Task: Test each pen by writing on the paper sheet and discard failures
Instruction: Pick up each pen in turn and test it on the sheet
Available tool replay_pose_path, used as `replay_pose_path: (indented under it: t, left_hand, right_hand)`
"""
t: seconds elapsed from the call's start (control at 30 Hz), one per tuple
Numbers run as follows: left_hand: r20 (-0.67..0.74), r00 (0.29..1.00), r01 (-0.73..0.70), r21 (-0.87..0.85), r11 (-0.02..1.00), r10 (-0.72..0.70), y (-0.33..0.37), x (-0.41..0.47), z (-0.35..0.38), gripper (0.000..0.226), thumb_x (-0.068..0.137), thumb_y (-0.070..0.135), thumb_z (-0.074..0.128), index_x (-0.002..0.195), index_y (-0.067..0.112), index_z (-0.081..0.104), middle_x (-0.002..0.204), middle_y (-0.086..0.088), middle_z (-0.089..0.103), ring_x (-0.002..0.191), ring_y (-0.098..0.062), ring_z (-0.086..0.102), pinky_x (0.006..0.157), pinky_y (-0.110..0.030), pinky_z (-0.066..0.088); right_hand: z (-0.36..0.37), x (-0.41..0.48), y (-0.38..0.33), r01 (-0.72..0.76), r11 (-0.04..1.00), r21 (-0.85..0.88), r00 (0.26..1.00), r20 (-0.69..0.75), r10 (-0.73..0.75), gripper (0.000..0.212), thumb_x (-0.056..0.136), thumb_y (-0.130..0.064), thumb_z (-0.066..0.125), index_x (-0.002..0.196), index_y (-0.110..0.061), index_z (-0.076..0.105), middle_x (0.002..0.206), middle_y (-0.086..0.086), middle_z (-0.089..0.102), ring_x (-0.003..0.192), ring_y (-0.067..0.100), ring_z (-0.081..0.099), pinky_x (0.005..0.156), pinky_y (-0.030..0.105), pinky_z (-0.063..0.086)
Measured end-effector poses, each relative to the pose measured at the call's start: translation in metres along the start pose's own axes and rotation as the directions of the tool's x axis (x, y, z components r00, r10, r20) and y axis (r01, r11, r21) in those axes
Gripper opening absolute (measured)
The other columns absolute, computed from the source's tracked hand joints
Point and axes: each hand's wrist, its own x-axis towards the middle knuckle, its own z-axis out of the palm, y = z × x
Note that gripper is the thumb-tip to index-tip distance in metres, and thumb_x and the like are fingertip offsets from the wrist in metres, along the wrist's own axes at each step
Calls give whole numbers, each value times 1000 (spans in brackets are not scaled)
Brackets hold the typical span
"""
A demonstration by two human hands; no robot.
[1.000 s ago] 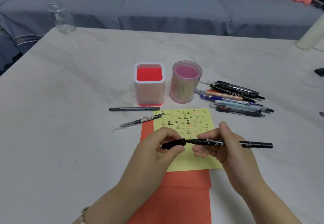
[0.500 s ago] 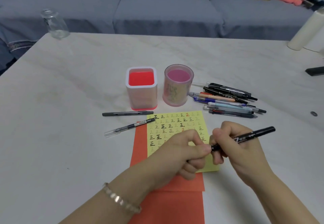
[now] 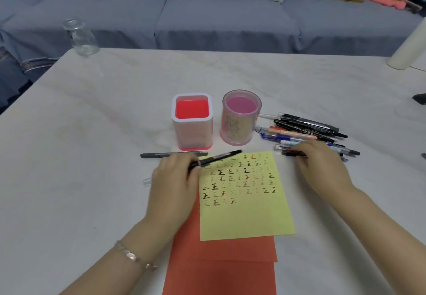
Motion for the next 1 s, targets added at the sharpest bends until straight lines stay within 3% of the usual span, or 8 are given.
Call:
replay_pose_path:
  t: [0.27, 0.37, 0.5, 0.63, 0.77, 0.9, 0.97, 1.0]
  left_hand:
    - [-96, 992, 105, 286, 952, -81, -70, 11, -1, 15, 81, 7, 67, 95, 8, 70, 92, -15, 60, 86, -39, 52, 74, -42, 38]
    - [-160, 986, 6, 305, 952, 45, -57, 8, 5, 22, 81, 11, 59, 101, 8, 67, 97, -15, 59, 88, -34, 50, 77, -41, 39]
    - [60, 960, -280, 135, 950, 274, -32, -18, 26, 36, 86, 32, 45, 106, 9, 65, 112, -9, 61, 103, -22, 51, 89, -38, 42]
    - [284, 909, -365, 194, 910, 304, -28, -32, 43, 63, 82, 57, 42, 124, 13, 57, 132, -3, 55, 121, -13, 39, 101, -32, 27]
    - [360, 892, -370, 239, 898, 272, -31, -31, 43, 71, 84, 65, 34, 130, 14, 51, 138, -1, 49, 130, -12, 32, 108, -30, 14]
    - [361, 896, -348, 209, 914, 259, -28, -31, 42, 70, 80, 63, 40, 128, 15, 54, 138, 0, 50, 129, -10, 32, 109, -26, 10]
    - [352, 901, -336, 200, 920, 253, -28, -32, 42, 70, 79, 63, 41, 128, 16, 54, 138, 1, 50, 129, -9, 33, 109, -26, 10]
    - [346, 904, -329, 193, 924, 250, -28, -32, 42, 70, 78, 63, 41, 128, 17, 54, 137, 2, 50, 129, -8, 33, 109, -26, 10]
  right_hand:
    - [12, 14, 10, 11, 971, -240, 996, 93, 11, 21, 83, -11, 64, 101, 0, 63, 102, 17, 61, 99, 38, 52, 76, 42, 42]
    - [13, 11, 12, 107, 955, -276, 994, 15, -106, 17, 69, -3, 77, 81, 1, 65, 77, 17, 64, 74, 37, 59, 59, 39, 44]
    - [18, 1, 14, 150, 946, -287, 986, -22, -163, 19, 60, 2, 81, 69, 1, 64, 65, 16, 61, 60, 35, 58, 49, 34, 44]
    - [19, 2, 18, 147, 962, -229, 989, 46, -140, 11, 70, 0, 74, 79, 3, 67, 73, 18, 62, 70, 39, 59, 59, 42, 49]
    - [10, -1, 14, 181, 957, -228, 982, 92, -164, 12, 83, -10, 64, 91, -1, 65, 86, 17, 62, 82, 38, 56, 70, 39, 42]
    - [-17, -7, -12, -21, 984, 179, 999, 38, 15, 8, 97, -19, 40, 98, -21, 47, 83, -3, 56, 72, 16, 47, 60, 32, 33]
    - [-32, -10, -34, -85, 820, 567, 994, -6, 106, 15, 98, -18, 40, 93, -31, 44, 69, -10, 49, 60, 6, 42, 56, 23, 33]
    - [-42, -12, -45, -129, 651, 748, 984, 14, 179, 18, 98, -18, 40, 89, -31, 47, 61, -10, 45, 52, 5, 38, 51, 19, 31]
